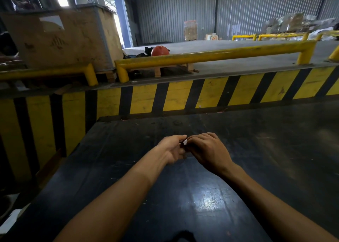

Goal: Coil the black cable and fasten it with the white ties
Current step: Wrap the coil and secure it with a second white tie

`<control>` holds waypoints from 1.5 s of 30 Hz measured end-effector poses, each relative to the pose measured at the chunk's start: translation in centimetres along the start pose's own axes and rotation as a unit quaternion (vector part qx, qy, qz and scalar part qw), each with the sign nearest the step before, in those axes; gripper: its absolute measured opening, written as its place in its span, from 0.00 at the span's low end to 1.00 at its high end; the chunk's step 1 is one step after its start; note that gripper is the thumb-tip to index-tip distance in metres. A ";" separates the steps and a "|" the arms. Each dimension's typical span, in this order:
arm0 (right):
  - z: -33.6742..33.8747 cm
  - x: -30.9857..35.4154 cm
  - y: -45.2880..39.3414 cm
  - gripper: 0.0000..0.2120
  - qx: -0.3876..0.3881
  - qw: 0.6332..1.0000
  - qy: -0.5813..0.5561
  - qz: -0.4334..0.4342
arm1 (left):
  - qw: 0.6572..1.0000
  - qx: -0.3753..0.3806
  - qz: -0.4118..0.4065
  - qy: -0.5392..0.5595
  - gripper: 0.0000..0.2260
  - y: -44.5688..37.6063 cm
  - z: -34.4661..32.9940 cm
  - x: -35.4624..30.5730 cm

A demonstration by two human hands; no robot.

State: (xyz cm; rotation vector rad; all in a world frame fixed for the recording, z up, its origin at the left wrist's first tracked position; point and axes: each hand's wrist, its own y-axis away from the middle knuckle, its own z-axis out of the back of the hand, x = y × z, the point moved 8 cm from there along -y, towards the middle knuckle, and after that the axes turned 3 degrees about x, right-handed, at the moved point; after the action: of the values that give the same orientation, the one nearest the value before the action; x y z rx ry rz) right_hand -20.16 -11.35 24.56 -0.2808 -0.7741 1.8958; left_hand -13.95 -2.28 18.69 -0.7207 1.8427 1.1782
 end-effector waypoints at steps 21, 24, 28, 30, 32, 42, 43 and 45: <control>1.2 -2.5 4.7 0.10 -0.087 0.955 -0.244 -0.144 | 0.990 0.032 -0.102 0.093 0.14 0.2 0.2 1.7; -0.1 -6.4 6.2 0.12 -0.072 0.887 -0.308 -0.336 | 0.992 0.066 -0.084 0.065 0.13 -0.1 0.7 2.7; -5.6 -6.8 8.9 0.17 0.042 0.650 -0.561 -0.511 | 0.992 0.108 -0.048 0.042 0.13 -0.8 1.0 4.5; -7.2 -6.2 9.6 0.16 0.088 0.616 -0.589 -0.515 | 0.992 0.116 -0.027 0.031 0.13 -1.3 1.4 5.6; -8.4 -6.1 10.1 0.13 0.092 0.620 -0.590 -0.509 | 0.993 0.115 -0.003 0.027 0.13 -1.9 2.1 6.9; -17.1 -8.6 16.1 0.12 0.093 0.591 -0.542 -0.589 | 0.998 -0.011 0.058 -0.026 0.12 -5.7 6.4 15.2; -18.0 -8.8 16.7 0.12 0.100 0.592 -0.532 -0.597 | 0.997 -0.034 0.056 -0.041 0.11 -6.4 6.7 15.9; -19.5 -9.3 17.7 0.12 0.115 0.603 -0.505 -0.606 | 0.993 -0.065 0.056 -0.075 0.11 -7.6 7.2 16.9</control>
State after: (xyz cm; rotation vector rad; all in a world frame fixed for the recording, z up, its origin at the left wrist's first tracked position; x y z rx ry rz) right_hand -18.96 -16.73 -2.81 1.3282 -0.9875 0.5959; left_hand -14.10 0.67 -0.98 -0.5878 1.7123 1.3970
